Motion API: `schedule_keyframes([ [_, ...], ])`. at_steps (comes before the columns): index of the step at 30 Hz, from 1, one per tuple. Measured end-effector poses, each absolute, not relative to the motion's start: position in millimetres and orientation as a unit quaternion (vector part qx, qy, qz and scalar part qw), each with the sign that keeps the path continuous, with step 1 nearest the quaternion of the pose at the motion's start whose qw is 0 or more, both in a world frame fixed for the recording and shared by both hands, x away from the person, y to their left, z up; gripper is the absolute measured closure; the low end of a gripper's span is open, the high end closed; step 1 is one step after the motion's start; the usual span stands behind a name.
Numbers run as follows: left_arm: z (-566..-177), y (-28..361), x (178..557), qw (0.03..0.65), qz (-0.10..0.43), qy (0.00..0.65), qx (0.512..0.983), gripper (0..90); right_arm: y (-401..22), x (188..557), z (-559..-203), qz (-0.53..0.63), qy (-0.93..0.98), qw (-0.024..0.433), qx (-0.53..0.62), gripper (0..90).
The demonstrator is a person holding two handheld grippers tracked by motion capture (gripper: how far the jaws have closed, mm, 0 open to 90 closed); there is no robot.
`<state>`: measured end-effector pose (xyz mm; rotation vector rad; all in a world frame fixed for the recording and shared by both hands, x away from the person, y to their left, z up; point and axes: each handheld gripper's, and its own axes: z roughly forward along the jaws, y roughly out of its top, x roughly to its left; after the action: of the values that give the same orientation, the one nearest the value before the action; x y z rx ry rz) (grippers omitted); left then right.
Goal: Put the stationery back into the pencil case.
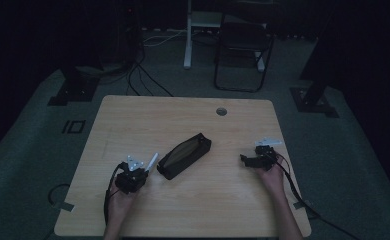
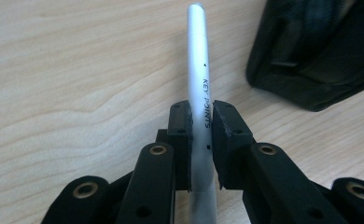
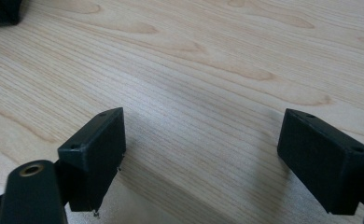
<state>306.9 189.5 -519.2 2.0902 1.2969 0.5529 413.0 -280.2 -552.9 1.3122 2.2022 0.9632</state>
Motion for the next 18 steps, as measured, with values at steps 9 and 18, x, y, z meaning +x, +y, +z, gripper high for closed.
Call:
schedule_keyframes([
  [9,-512.6,189.9,304.0,0.314,0.214,0.486,0.787,78.7,-280.2,413.0,-552.9,0.345,0.788,0.200,0.469,15.2],
  [18,-501.6,191.6,299.6,0.326,0.222,0.479,0.784,78.7,-280.2,412.9,-552.9,0.344,0.788,0.200,0.470,15.2],
])
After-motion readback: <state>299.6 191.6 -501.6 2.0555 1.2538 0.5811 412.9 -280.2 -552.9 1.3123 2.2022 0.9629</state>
